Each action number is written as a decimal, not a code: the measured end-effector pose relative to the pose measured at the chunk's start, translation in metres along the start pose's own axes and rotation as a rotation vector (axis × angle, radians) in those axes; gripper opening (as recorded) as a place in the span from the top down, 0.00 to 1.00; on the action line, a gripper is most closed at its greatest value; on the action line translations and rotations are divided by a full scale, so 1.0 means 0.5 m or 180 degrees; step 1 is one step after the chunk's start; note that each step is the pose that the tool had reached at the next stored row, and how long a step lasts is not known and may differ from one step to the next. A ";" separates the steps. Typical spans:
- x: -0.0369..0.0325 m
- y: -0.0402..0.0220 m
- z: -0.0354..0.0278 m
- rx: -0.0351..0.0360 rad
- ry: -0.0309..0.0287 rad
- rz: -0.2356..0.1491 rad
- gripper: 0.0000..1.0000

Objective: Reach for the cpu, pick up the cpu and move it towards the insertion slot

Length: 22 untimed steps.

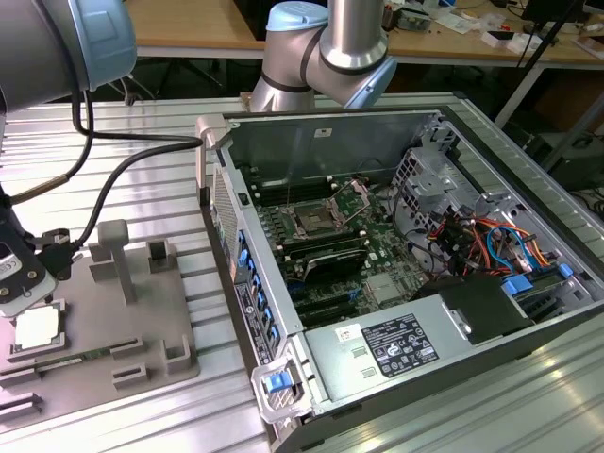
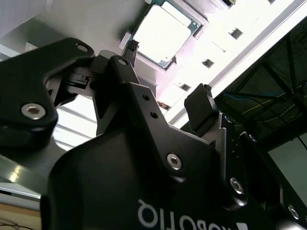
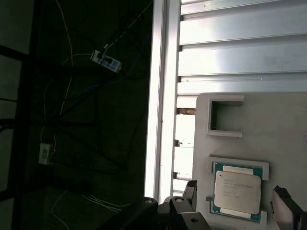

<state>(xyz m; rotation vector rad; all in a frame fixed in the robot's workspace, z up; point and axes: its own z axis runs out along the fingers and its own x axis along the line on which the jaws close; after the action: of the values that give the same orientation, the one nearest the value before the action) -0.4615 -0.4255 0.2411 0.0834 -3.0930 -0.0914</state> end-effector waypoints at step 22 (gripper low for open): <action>-0.016 -0.019 0.072 -0.0002 -0.0003 0.0010 0.33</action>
<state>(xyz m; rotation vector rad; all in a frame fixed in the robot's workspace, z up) -0.4547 -0.4324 0.2042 0.0786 -3.0939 -0.0925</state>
